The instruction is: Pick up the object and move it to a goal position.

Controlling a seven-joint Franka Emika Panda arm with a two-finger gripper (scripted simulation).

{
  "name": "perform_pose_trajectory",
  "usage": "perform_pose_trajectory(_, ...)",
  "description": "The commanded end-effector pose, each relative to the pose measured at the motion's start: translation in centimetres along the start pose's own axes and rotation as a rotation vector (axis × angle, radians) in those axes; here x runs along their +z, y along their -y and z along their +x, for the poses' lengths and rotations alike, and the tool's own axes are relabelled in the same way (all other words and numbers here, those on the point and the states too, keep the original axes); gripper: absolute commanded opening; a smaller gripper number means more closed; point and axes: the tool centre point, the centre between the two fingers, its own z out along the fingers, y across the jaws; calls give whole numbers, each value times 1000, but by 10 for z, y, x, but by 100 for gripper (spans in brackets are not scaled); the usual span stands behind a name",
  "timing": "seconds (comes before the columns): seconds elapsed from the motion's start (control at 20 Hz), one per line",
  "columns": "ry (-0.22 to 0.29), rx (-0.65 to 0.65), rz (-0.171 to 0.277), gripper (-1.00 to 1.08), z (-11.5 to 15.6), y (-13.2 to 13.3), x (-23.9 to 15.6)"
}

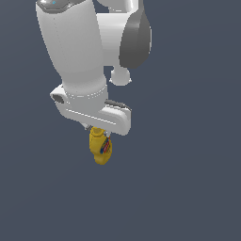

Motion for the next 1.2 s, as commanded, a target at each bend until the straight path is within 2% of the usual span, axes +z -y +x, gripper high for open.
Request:
perform_pose_trajectory(0.0,-17,-31,10,-100,11,-12,-25)
perform_pose_trajectory(0.55,-45,-132,37,-100,48,-55,-92)
perform_pose_trajectory(1.15,-55,-167,47,-100,63,-69,-116)
